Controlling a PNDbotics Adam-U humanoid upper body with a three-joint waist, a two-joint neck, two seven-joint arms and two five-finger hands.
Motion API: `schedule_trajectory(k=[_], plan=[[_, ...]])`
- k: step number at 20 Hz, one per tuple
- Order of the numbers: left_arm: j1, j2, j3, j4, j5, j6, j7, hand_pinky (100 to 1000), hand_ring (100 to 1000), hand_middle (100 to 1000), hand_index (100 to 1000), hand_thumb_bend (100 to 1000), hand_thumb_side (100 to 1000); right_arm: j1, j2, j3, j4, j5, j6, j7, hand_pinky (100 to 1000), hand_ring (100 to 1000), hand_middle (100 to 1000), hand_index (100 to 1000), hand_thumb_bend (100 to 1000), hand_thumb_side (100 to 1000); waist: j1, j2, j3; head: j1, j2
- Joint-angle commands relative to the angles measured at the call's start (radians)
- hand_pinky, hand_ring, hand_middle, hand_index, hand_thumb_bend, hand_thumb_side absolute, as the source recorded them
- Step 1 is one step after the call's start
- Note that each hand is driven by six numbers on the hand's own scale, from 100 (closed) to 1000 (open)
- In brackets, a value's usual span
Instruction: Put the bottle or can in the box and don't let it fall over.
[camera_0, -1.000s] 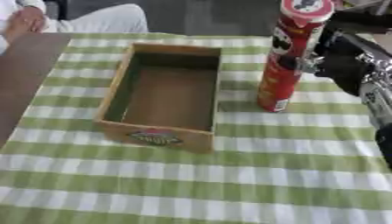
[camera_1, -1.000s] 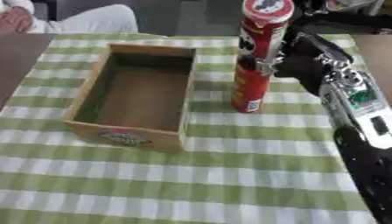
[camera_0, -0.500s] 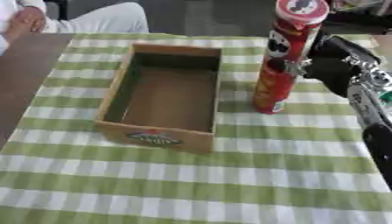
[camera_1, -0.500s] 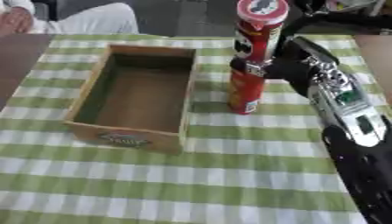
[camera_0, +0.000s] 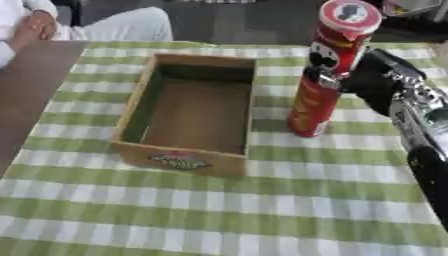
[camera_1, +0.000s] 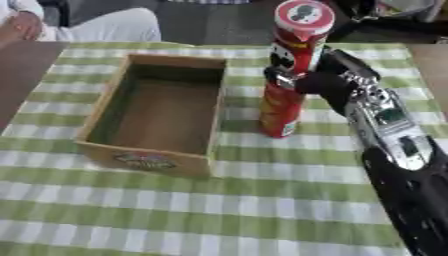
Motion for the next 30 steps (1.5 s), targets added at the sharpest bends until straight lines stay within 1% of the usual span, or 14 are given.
schedule_trajectory(k=[1, 3, 4, 5, 9, 12, 15, 18, 22, 26, 30], plan=[[-0.010, 0.016, 0.005, -0.012, 0.001, -0.001, -0.005, 672, 701, 645, 715, 288, 603, -0.024, -0.010, 0.001, 0.000, -0.005, 0.002, -0.033, 992, 1000, 962, 493, 100, 100, 0.002, -0.023, 0.000, -0.003, -0.009], [-0.010, 0.016, 0.005, -0.013, 0.000, -0.001, -0.006, 672, 700, 645, 714, 289, 602, -0.028, -0.010, 0.003, 0.001, -0.003, 0.006, -0.055, 992, 1000, 965, 478, 100, 100, 0.002, -0.024, 0.000, -0.004, -0.004], [-0.010, 0.017, 0.005, -0.013, 0.000, -0.001, -0.007, 672, 700, 645, 713, 289, 602, -0.030, -0.011, 0.004, 0.001, -0.002, 0.009, -0.067, 992, 1000, 965, 450, 100, 187, 0.002, -0.025, 0.000, -0.005, -0.002], [-0.009, 0.017, 0.006, -0.013, -0.001, -0.001, -0.007, 672, 700, 645, 713, 288, 601, -0.032, -0.011, 0.006, 0.001, -0.003, 0.012, -0.078, 992, 1000, 964, 432, 100, 185, 0.002, -0.026, 0.000, -0.005, 0.001], [-0.010, 0.017, 0.007, -0.013, -0.001, -0.001, -0.007, 673, 700, 645, 713, 289, 601, -0.042, -0.010, 0.010, -0.006, -0.010, 0.022, -0.108, 991, 1000, 957, 287, 100, 183, 0.001, -0.028, -0.002, -0.011, 0.010], [-0.009, 0.017, 0.007, -0.013, -0.001, -0.001, -0.007, 673, 700, 645, 714, 288, 600, -0.055, -0.008, 0.014, -0.013, -0.007, 0.026, -0.127, 991, 1000, 956, 241, 100, 177, 0.002, -0.030, -0.003, -0.014, 0.015], [-0.007, 0.018, 0.007, -0.013, -0.001, -0.001, -0.007, 673, 700, 645, 714, 289, 600, -0.080, -0.004, 0.020, -0.028, 0.002, 0.034, -0.133, 990, 1000, 956, 230, 100, 174, 0.003, -0.033, -0.004, -0.015, 0.022], [-0.005, 0.019, 0.008, -0.012, -0.001, -0.002, -0.007, 673, 699, 644, 714, 290, 599, -0.118, 0.006, 0.028, -0.041, 0.003, 0.055, -0.137, 989, 1000, 956, 233, 100, 174, 0.003, -0.036, -0.007, -0.017, 0.027], [-0.004, 0.021, 0.006, -0.012, -0.002, -0.001, -0.009, 673, 699, 644, 714, 291, 599, -0.195, 0.030, 0.048, -0.057, 0.013, 0.084, -0.135, 987, 1000, 953, 229, 100, 168, 0.001, -0.040, -0.008, -0.019, 0.034], [-0.004, 0.025, 0.004, -0.012, -0.003, 0.000, -0.012, 673, 699, 644, 714, 292, 597, -0.275, 0.069, 0.073, -0.059, 0.032, 0.115, -0.123, 985, 1000, 951, 229, 100, 159, -0.004, -0.044, -0.004, -0.026, 0.040], [-0.007, 0.025, 0.003, -0.012, -0.004, 0.000, -0.013, 674, 699, 644, 714, 294, 597, -0.343, 0.130, 0.091, -0.040, 0.042, 0.135, -0.116, 984, 1000, 951, 231, 100, 164, -0.011, -0.046, 0.005, -0.037, 0.043]])
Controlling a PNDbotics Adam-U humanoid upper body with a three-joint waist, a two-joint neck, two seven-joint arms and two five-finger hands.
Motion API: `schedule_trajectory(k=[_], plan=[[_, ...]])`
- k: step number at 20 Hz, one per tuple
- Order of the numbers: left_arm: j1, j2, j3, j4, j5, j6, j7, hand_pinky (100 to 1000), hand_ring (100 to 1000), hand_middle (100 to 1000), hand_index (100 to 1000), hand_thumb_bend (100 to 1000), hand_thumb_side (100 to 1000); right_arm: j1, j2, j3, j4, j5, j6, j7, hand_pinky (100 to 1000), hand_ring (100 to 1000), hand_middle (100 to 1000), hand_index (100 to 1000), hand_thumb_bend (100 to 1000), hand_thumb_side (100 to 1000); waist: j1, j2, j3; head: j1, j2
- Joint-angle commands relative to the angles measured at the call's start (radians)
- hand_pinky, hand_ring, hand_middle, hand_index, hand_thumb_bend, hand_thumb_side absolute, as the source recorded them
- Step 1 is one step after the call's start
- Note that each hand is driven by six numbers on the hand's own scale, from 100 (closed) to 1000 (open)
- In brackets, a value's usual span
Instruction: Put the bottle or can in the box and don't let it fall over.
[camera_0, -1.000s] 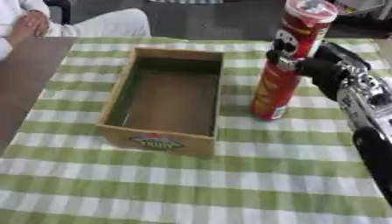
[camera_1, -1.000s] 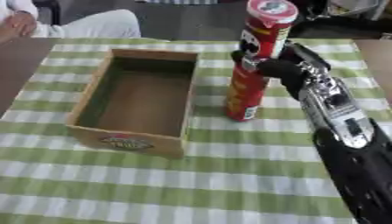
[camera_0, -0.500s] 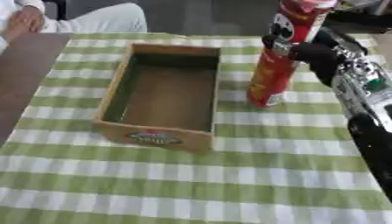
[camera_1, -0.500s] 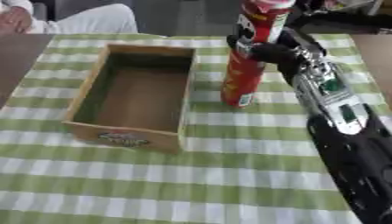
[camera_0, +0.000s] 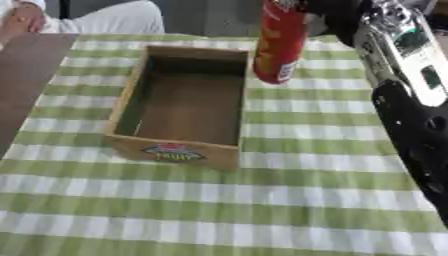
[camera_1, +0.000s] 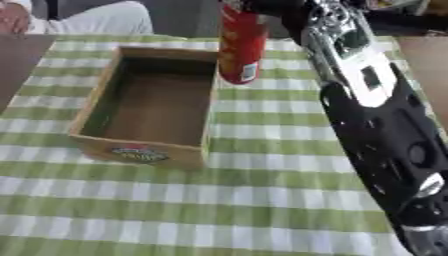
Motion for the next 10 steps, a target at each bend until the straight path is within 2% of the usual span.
schedule_trajectory(k=[1, 6, 10], plan=[[-0.009, 0.025, 0.004, -0.012, -0.004, -0.003, -0.004, 674, 699, 645, 714, 295, 596, -0.055, 0.039, 0.008, -0.006, 0.010, 0.011, 0.003, 984, 1000, 951, 232, 100, 167, 0.000, -0.028, 0.006, -0.011, 0.007], [-0.017, 0.018, 0.007, -0.014, -0.005, -0.008, 0.002, 675, 700, 646, 715, 298, 595, -0.105, 0.118, 0.024, 0.040, 0.031, 0.011, 0.015, 978, 1000, 949, 237, 100, 159, -0.009, -0.024, 0.025, -0.038, 0.003], [-0.030, 0.012, 0.006, -0.017, -0.002, -0.008, 0.002, 676, 701, 646, 716, 298, 594, -0.125, 0.171, 0.019, 0.075, 0.060, -0.009, 0.041, 983, 1000, 952, 241, 100, 168, -0.010, -0.012, 0.055, -0.072, -0.006]])
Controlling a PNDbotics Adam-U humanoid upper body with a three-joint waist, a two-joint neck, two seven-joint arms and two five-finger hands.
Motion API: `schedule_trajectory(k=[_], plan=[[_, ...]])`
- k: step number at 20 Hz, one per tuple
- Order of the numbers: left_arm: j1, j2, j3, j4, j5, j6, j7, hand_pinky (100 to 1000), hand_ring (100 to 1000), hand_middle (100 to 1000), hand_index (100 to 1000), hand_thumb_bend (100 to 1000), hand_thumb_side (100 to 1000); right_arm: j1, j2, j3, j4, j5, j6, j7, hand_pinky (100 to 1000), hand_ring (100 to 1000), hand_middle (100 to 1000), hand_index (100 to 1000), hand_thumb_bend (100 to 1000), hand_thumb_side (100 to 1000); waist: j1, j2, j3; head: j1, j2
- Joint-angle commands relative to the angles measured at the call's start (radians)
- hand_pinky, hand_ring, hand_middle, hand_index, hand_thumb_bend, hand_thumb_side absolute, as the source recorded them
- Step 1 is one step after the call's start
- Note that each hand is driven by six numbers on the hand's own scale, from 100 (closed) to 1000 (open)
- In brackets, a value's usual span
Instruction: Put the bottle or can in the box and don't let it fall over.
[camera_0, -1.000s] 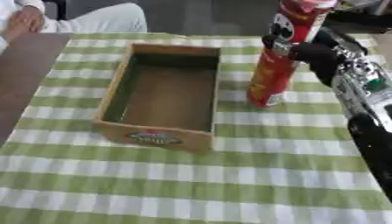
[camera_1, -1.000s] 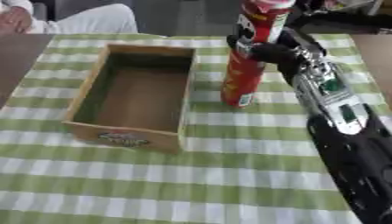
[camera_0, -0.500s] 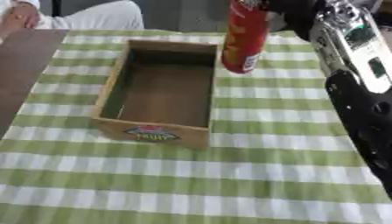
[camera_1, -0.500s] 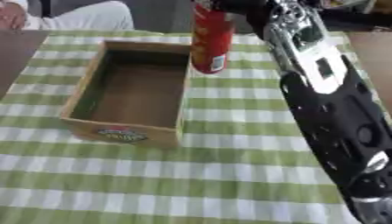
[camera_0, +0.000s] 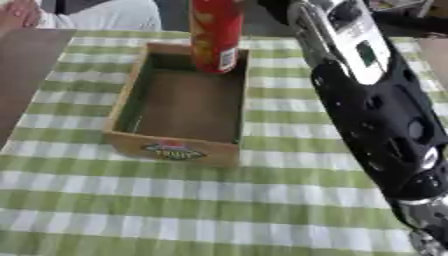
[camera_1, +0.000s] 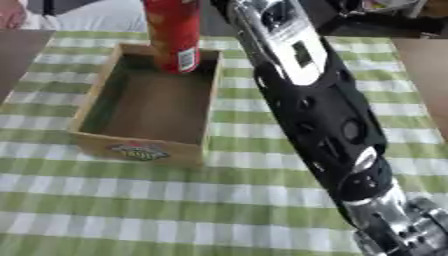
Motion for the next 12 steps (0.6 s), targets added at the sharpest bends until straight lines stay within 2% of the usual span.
schedule_trajectory(k=[1, 6, 12], plan=[[-0.019, 0.011, 0.006, -0.018, 0.002, -0.004, 0.001, 676, 702, 647, 716, 300, 594, -0.035, 0.033, -0.008, 0.017, 0.025, -0.021, 0.018, 985, 1000, 952, 241, 100, 172, 0.004, -0.011, 0.013, -0.028, -0.013], [-0.034, -0.002, 0.017, -0.022, 0.006, -0.007, 0.021, 677, 704, 649, 720, 303, 593, -0.032, 0.077, -0.002, 0.080, 0.062, -0.066, 0.030, 986, 1000, 951, 243, 100, 177, 0.003, 0.009, 0.048, -0.060, -0.020], [-0.042, -0.014, 0.028, -0.021, 0.007, -0.004, 0.061, 680, 709, 654, 720, 305, 592, 0.007, 0.101, 0.008, 0.148, 0.120, -0.123, 0.021, 986, 1000, 949, 261, 100, 171, 0.005, 0.027, 0.066, -0.071, -0.028]])
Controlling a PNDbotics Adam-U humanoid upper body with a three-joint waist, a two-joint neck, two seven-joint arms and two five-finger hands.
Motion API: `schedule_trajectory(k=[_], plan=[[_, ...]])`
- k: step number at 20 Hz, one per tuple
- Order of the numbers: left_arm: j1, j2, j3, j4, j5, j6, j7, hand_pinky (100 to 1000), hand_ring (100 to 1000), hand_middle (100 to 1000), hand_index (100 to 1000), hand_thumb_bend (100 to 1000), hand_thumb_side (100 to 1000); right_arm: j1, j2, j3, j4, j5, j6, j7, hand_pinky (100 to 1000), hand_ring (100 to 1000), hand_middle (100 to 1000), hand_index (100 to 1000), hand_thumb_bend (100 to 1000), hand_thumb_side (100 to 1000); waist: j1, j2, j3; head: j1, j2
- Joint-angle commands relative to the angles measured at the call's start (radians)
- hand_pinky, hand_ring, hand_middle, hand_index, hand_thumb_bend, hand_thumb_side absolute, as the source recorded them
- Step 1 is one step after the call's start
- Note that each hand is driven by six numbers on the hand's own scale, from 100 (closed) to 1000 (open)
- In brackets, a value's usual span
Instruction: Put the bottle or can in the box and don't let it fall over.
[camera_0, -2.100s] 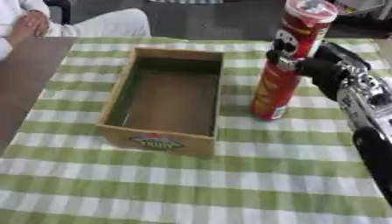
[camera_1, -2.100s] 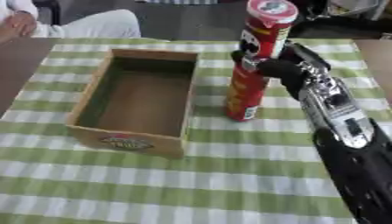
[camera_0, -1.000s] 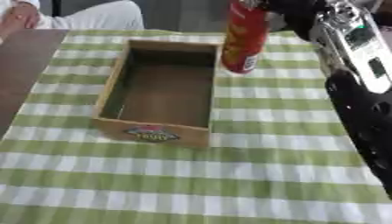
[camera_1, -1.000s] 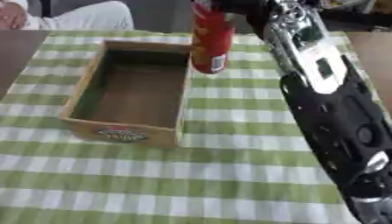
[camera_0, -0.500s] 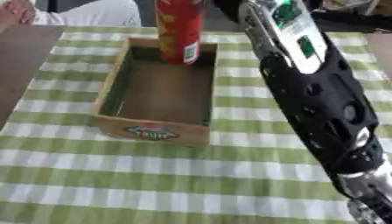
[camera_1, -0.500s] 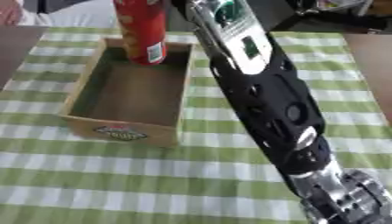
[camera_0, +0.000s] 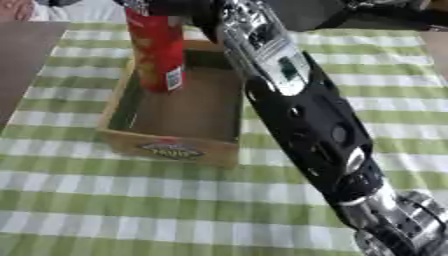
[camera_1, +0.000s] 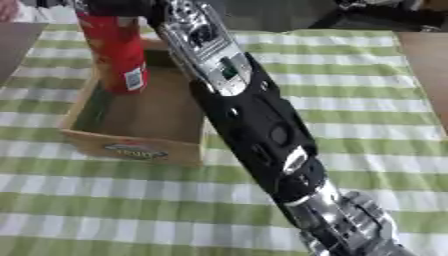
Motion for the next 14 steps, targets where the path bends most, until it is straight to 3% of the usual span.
schedule_trajectory(k=[1, 4, 5, 7, 10, 11, 12, 14], plan=[[-0.010, 0.009, 0.017, -0.018, 0.001, 0.001, 0.023, 681, 710, 654, 719, 305, 592, 0.000, 0.010, 0.004, 0.020, 0.030, -0.037, -0.010, 986, 1000, 949, 264, 100, 167, 0.009, -0.015, 0.005, -0.007, -0.011], [-0.012, 0.008, 0.019, -0.021, -0.001, 0.002, 0.032, 681, 709, 654, 719, 303, 592, 0.028, 0.020, 0.016, 0.049, 0.049, -0.068, -0.023, 987, 1000, 948, 277, 100, 154, 0.009, -0.013, 0.005, -0.005, -0.011], [-0.012, 0.008, 0.018, -0.022, -0.002, 0.002, 0.032, 681, 709, 653, 719, 303, 593, 0.036, 0.024, 0.019, 0.057, 0.051, -0.078, -0.027, 986, 1000, 950, 319, 100, 106, 0.009, -0.013, 0.005, -0.004, -0.012], [-0.012, 0.008, 0.016, -0.022, -0.002, 0.003, 0.030, 680, 708, 653, 718, 301, 593, 0.050, 0.029, 0.024, 0.067, 0.050, -0.091, -0.029, 987, 1000, 954, 372, 100, 100, 0.010, -0.013, 0.003, -0.003, -0.013], [-0.011, 0.009, 0.017, -0.022, -0.003, 0.003, 0.027, 680, 707, 652, 718, 300, 594, 0.062, 0.030, 0.027, 0.073, 0.044, -0.108, -0.023, 995, 1000, 981, 569, 100, 100, 0.011, -0.016, -0.002, -0.001, -0.011], [-0.010, 0.010, 0.017, -0.022, -0.003, 0.003, 0.026, 680, 707, 652, 718, 300, 594, 0.065, 0.029, 0.027, 0.073, 0.041, -0.115, -0.019, 995, 1000, 981, 569, 100, 100, 0.011, -0.017, -0.003, -0.001, -0.011], [-0.009, 0.010, 0.017, -0.022, -0.003, 0.003, 0.025, 680, 707, 652, 718, 299, 594, 0.066, 0.028, 0.027, 0.072, 0.039, -0.121, -0.015, 1000, 1000, 1000, 739, 100, 100, 0.011, -0.019, -0.005, 0.000, -0.010], [-0.008, 0.011, 0.017, -0.021, -0.003, 0.003, 0.024, 680, 707, 652, 718, 299, 594, 0.069, 0.025, 0.028, 0.069, 0.042, -0.134, -0.003, 1000, 1000, 1000, 868, 100, 100, 0.011, -0.021, -0.008, 0.002, -0.007]])
